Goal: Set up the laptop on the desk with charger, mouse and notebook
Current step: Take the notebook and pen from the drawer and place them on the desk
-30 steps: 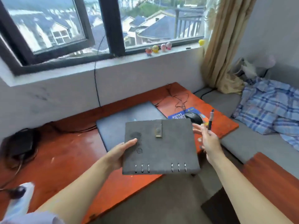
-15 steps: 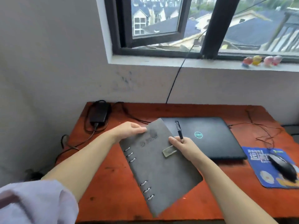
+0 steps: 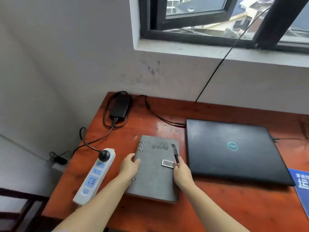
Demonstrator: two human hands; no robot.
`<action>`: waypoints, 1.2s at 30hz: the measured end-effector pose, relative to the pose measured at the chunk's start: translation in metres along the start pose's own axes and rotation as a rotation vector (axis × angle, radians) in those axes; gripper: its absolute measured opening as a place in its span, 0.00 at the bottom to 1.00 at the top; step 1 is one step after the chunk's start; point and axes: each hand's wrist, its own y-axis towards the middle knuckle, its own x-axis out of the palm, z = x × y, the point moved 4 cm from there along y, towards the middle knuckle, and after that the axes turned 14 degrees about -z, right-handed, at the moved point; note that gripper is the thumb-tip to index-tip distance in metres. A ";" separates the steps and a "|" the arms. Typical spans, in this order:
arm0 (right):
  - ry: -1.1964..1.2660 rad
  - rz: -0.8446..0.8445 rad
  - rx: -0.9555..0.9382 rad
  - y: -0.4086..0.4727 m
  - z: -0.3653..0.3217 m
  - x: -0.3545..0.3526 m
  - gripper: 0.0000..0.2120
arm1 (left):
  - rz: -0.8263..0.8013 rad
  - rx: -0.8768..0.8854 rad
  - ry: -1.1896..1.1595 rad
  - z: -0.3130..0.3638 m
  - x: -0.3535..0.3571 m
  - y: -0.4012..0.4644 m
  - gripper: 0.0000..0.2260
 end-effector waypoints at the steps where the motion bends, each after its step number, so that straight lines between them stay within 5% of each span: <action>1: -0.039 0.004 0.022 0.001 0.003 0.003 0.12 | 0.018 -0.005 0.058 -0.002 0.001 0.001 0.16; 6: -0.112 0.038 0.053 -0.001 0.007 0.000 0.13 | 0.058 -0.035 0.295 -0.010 0.007 0.004 0.19; 12: -0.293 0.195 0.013 -0.013 -0.013 -0.016 0.10 | 0.006 -0.009 0.269 -0.011 0.006 0.009 0.19; 16: 0.022 0.056 -0.089 -0.015 -0.038 -0.016 0.11 | 0.061 0.080 0.413 -0.001 0.006 0.002 0.24; 20: 0.082 0.000 -0.137 -0.014 -0.055 0.008 0.10 | 0.089 0.176 0.525 0.005 0.009 -0.005 0.22; 27: -0.177 0.005 0.124 0.003 -0.052 0.044 0.07 | -0.103 0.067 0.397 -0.026 -0.006 0.004 0.17; 31: -0.590 0.035 0.165 0.008 -0.056 0.056 0.15 | -0.135 0.060 0.355 -0.024 -0.007 0.006 0.16; 36: -0.684 -0.018 0.166 0.017 -0.052 0.057 0.16 | -0.137 0.040 0.332 -0.027 -0.007 0.009 0.16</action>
